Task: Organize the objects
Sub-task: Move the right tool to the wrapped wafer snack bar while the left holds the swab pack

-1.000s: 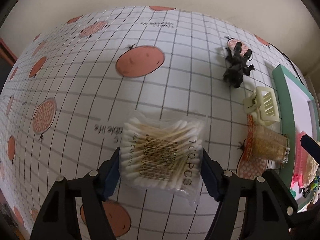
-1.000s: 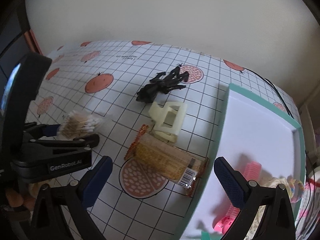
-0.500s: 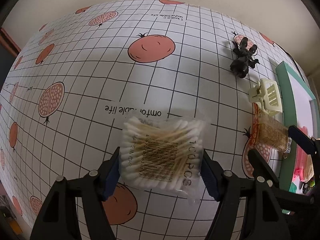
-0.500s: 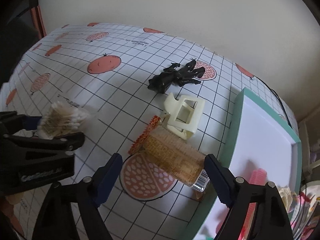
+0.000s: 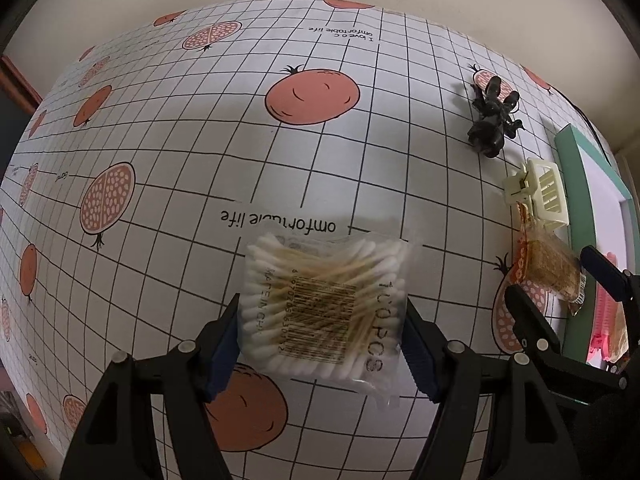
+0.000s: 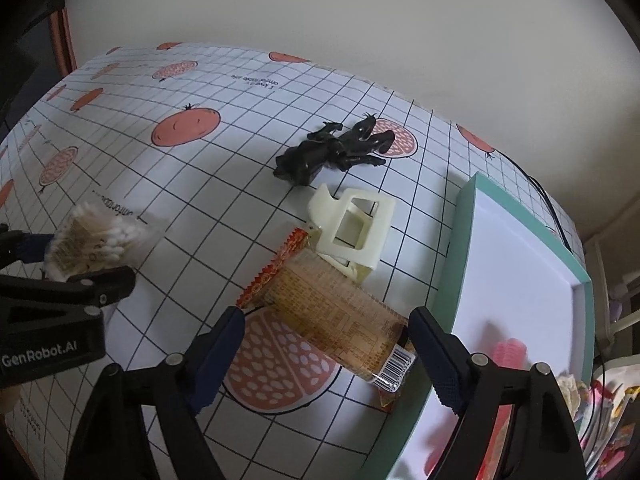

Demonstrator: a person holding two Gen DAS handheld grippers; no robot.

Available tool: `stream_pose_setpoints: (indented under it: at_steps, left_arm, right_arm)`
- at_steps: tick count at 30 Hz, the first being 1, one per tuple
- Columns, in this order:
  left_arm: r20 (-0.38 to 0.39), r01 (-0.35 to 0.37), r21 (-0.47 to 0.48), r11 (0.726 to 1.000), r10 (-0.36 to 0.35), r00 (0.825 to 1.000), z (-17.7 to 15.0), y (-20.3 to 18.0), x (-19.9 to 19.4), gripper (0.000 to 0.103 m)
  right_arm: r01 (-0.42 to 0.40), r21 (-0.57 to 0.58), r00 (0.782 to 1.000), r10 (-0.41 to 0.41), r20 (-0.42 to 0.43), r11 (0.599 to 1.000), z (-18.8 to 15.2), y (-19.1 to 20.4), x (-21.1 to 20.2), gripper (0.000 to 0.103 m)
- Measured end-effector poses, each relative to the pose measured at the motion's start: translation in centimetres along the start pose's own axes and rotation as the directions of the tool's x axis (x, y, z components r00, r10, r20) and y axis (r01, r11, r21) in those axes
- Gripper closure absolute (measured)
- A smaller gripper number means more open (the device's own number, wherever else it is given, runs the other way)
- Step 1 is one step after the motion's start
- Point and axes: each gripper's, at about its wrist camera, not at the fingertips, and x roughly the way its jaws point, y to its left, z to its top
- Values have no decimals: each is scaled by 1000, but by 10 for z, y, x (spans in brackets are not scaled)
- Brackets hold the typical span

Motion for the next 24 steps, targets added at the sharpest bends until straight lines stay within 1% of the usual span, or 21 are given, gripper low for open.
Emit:
stream_pose_setpoints:
  at_steps: [7, 14, 16, 19, 21, 24]
  left_arm:
    - [-5, -8, 0, 1000, 8, 1000, -2, 2, -1, 30]
    - [-6, -10, -4, 1000, 10, 1000, -1, 8, -2, 30]
    - [-6, -10, -2, 1000, 10, 1000, -1, 9, -2, 30]
    - [-6, -10, -3, 1000, 10, 1000, -1, 8, -3, 30]
    - [-7, -10, -2, 1000, 10, 1000, -1, 11, -3, 30]
    - [-7, -10, -2, 1000, 10, 1000, -2, 13, -4, 30]
  right_arm:
    - [-37, 8, 996, 38, -80, 999, 2, 2, -2, 17]
    - [-117, 70, 984, 125, -125, 991, 1, -5, -9, 17]
    - [-165, 97, 975, 177, -135, 982, 2, -7, -11, 17]
    - [-195, 121, 967, 212, -145, 973, 3, -10, -13, 17]
    - [-190, 127, 971, 205, -123, 974, 3, -14, -15, 18]
    - [-147, 111, 981, 159, -108, 983, 5, -17, -13, 18]
